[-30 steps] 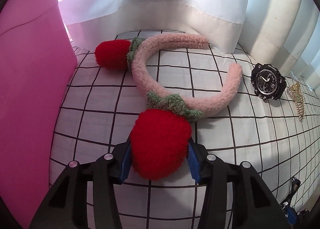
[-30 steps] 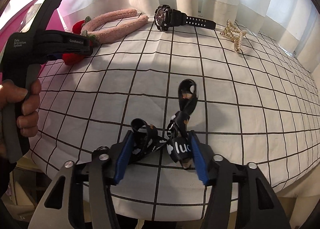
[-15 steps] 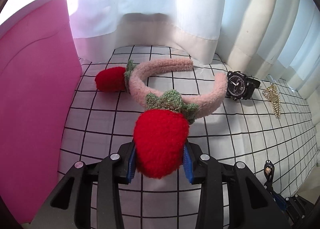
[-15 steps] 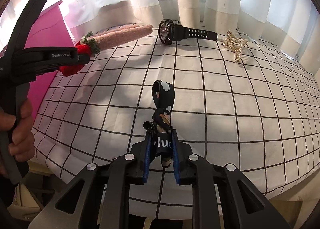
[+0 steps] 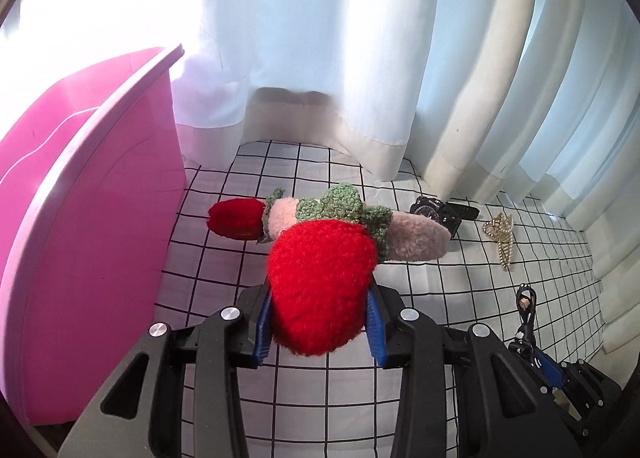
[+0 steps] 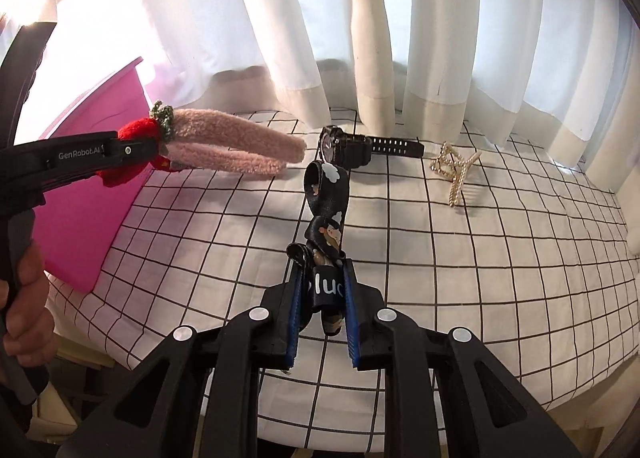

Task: Organize jewelry
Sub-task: 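Carry headband and lanyard into the pink tub and open both tools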

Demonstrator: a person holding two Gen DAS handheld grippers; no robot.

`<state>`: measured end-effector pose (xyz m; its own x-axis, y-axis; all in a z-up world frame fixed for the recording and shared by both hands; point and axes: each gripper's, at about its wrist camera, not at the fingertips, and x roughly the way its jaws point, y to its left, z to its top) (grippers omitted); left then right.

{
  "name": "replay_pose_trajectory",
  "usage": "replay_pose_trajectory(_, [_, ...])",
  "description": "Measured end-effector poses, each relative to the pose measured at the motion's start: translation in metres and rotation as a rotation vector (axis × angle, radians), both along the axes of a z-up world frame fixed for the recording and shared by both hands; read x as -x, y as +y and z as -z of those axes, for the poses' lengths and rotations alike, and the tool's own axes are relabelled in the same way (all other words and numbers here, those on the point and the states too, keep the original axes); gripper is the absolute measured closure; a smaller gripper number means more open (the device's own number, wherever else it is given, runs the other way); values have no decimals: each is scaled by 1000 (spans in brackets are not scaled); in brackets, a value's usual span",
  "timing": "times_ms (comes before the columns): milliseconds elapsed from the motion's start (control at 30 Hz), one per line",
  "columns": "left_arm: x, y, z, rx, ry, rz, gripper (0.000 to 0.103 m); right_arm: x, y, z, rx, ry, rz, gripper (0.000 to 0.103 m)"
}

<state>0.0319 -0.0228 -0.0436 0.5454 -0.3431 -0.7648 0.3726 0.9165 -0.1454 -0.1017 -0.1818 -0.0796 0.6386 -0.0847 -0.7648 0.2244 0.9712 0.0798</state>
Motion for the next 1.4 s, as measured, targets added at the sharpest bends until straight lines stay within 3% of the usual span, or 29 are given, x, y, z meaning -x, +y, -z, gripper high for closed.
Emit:
replay_pose_trajectory(367, [18, 15, -48, 47, -65, -43, 67, -6, -3, -45, 30, -94, -43, 85])
replay_pose_trajectory(800, [30, 38, -127, 99, -209, -137, 67, -29, 13, -116, 70, -257, -149, 85])
replay_pose_trajectory(1133, [33, 102, -180, 95, -327, -302, 67, -66, 74, -166, 67, -389, -329, 85])
replay_pose_trajectory(1400, [27, 183, -176, 40, -308, -500, 67, -102, 148, -177, 35, -406, -503, 85])
